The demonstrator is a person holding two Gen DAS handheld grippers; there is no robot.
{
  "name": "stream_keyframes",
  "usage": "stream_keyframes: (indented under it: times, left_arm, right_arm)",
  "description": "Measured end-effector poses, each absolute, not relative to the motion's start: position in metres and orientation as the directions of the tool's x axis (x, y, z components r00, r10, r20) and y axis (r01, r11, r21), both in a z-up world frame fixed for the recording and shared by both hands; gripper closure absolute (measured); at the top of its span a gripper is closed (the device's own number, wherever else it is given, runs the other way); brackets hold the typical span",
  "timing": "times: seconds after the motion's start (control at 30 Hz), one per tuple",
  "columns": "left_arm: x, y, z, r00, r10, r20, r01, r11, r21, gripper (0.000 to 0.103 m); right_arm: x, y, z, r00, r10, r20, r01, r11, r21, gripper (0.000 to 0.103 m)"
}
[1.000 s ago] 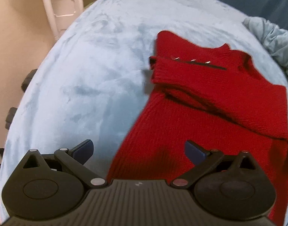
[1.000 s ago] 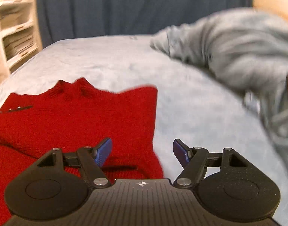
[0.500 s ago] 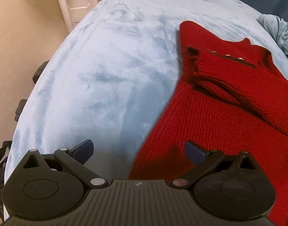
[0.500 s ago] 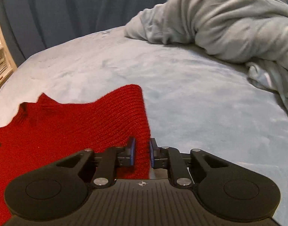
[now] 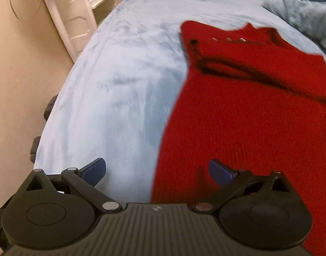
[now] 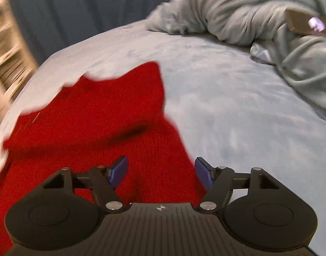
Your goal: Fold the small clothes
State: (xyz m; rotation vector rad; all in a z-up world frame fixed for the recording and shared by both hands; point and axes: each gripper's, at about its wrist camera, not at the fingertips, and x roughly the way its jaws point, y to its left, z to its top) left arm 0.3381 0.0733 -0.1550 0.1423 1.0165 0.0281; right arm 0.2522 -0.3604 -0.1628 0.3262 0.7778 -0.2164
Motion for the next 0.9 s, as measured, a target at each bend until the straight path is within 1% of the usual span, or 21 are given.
stream_keyframes:
  times: [0.03,0.07,0.17,0.23,0.27,0.33,0.4,0.47,0.57,0.67,0.77,0.9]
  left_arm:
    - [0.322,0.071,-0.152,0.532,0.085,-0.842,0.052,0.99,0.133,0.0]
    - [0.305,0.068,-0.149,0.538,0.088,-0.838,0.055,0.989,0.139,0.0]
    - [0.254,0.059,-0.139,0.534,0.096,-0.84,0.052,0.988,0.147,0.0]
    - [0.223,0.055,-0.13,0.527,0.079,-0.846,0.041,0.992,0.118,0.0]
    - [0.207,0.053,-0.125,0.523,0.064,-0.85,0.037,0.995,0.098,0.0]
    - [0.18,0.05,-0.115,0.53,0.039,-0.847,0.034,0.997,0.067,0.0]
    - [0.157,0.043,-0.103,0.551,0.033,-0.834,0.035,0.997,0.062,0.0]
    - [0.138,0.036,-0.088,0.584,0.017,-0.811,0.047,0.997,0.055,0.0]
    - [0.113,0.028,-0.063,0.641,-0.004,-0.768,0.089,0.994,0.069,0.0]
    - [0.091,0.023,-0.043,0.699,-0.001,-0.715,0.103,0.99,0.099,0.0]
    - [0.068,0.021,-0.032,0.734,-0.009,-0.679,0.098,0.991,0.092,0.0]
    - [0.046,0.019,-0.026,0.752,-0.029,-0.658,0.106,0.991,0.078,0.0]
  right_arm:
    - [0.224,-0.347,-0.157,0.696,-0.086,-0.713,0.286,0.944,0.165,0.025]
    - [0.198,-0.333,-0.153,0.698,-0.098,-0.709,0.261,0.957,0.125,0.02]
    - [0.143,-0.293,-0.141,0.679,-0.085,-0.729,0.163,0.986,0.037,0.019]
    - [0.118,-0.271,-0.13,0.666,-0.012,-0.746,0.065,0.997,0.042,0.019]
    - [0.108,-0.262,-0.123,0.673,0.013,-0.739,0.029,0.999,0.044,0.019]
    - [0.087,-0.245,-0.108,0.699,0.04,-0.714,-0.016,0.999,0.04,0.019]
    - [0.068,-0.232,-0.093,0.726,0.067,-0.685,-0.054,0.998,0.041,0.019]
    - [0.051,-0.225,-0.076,0.767,0.084,-0.636,-0.075,0.996,0.041,0.019]
    - [0.032,-0.219,-0.053,0.819,0.068,-0.57,-0.081,0.997,0.002,0.018]
    - [0.01,-0.221,-0.032,0.859,0.066,-0.508,-0.058,0.998,0.033,0.017]
    - [-0.015,-0.222,-0.024,0.878,0.054,-0.475,-0.05,0.999,0.019,0.017]
    - [-0.039,-0.223,-0.02,0.886,0.045,-0.461,-0.04,0.999,0.021,0.017]
